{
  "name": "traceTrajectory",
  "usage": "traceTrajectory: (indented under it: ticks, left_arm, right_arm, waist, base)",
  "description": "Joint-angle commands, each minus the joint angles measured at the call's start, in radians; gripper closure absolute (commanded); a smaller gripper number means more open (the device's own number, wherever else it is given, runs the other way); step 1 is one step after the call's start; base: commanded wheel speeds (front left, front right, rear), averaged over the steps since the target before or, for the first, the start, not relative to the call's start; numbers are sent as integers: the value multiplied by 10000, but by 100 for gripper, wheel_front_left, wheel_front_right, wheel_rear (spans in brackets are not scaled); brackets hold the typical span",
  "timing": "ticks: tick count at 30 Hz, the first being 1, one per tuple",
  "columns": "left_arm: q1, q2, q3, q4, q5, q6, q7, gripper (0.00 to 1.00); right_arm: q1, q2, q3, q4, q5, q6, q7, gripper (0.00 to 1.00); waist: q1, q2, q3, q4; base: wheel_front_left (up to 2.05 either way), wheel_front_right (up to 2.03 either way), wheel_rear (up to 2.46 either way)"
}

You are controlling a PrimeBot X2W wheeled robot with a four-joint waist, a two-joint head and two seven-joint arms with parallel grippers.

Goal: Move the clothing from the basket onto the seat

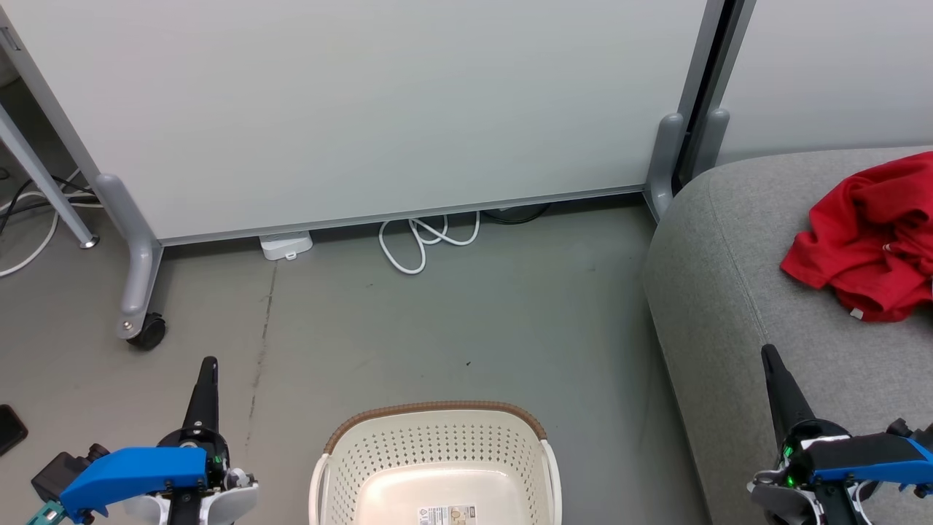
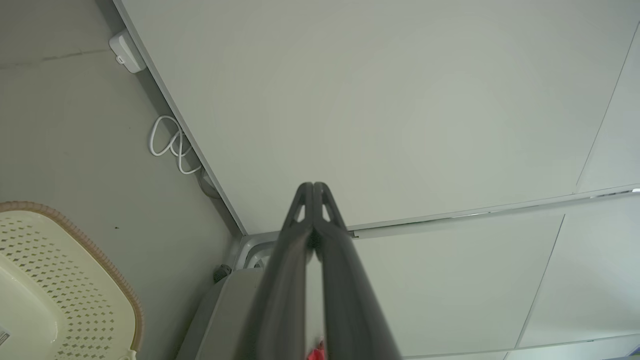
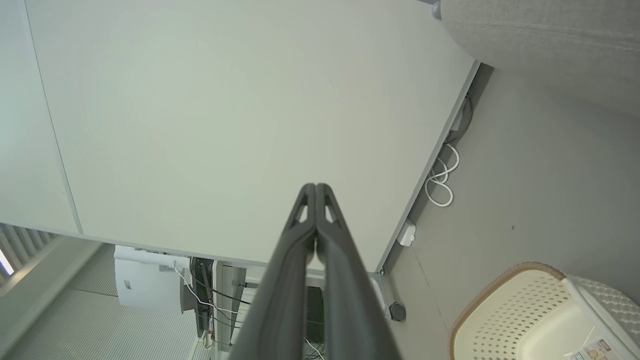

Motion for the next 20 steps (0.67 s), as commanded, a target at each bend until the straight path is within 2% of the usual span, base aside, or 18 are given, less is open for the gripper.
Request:
traceTrajectory:
  ticks: [1, 20]
  left_arm:
    - [-179, 10, 69, -115, -257, -27, 89, 100]
    - [-257, -54, 284, -313, -1424, -32, 422, 100]
  right_arm:
    - [-199, -41, -37, -113, 302, 6, 91, 100]
    - [-219, -44, -147, -203, 1657, 7, 415, 100]
  waist:
    - [0, 0, -2, -7]
    - [0, 0, -22, -63]
  base:
    - [0, 0, 0]
    - [0, 0, 0]
